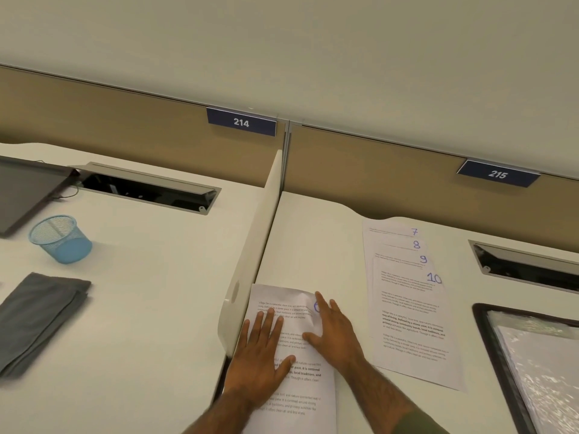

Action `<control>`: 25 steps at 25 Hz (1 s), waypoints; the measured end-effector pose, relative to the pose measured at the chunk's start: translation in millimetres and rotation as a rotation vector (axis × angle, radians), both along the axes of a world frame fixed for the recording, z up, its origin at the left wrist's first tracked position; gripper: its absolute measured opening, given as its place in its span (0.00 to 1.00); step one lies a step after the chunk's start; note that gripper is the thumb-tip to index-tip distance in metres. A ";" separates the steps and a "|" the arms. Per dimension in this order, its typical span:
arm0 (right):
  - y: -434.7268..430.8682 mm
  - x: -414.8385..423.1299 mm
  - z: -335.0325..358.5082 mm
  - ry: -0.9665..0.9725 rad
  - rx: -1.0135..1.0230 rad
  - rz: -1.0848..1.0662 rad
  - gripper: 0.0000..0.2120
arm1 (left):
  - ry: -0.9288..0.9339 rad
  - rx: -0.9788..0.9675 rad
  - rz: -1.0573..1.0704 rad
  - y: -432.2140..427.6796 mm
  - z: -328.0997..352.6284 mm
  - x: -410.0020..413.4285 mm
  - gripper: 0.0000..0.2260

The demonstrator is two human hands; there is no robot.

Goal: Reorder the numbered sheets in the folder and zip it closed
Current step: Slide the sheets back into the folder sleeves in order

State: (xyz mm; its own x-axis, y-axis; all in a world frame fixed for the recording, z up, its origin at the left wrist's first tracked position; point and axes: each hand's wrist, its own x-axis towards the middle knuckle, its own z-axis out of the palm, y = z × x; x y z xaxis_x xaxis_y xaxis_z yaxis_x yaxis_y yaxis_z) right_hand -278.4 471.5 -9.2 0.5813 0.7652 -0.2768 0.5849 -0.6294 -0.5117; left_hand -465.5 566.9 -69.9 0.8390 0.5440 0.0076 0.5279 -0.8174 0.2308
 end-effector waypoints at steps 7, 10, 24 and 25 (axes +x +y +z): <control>21.3 2.0 22.9 0.387 0.453 -0.648 0.37 | 0.001 -0.022 0.003 1.0 2.1 -0.8 0.35; 10.9 -0.9 15.7 0.574 0.349 -0.633 0.16 | 0.012 -0.027 0.007 0.9 2.8 -0.5 0.36; -63.8 -13.0 21.4 0.547 0.289 -0.657 0.11 | -0.195 -0.427 0.297 0.8 42.9 16.2 0.32; -71.5 -7.2 26.2 0.563 0.292 -0.669 0.09 | -0.248 -0.485 0.351 1.1 53.0 18.4 0.30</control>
State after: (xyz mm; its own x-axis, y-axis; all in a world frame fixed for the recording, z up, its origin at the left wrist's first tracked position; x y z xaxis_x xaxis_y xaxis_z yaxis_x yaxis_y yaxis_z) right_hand -285.6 400.0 17.0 0.7659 0.4018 -0.5019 -0.2382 -0.5478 -0.8020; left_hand -447.1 567.9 -16.8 0.6152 0.7763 -0.1372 0.6285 -0.3780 0.6798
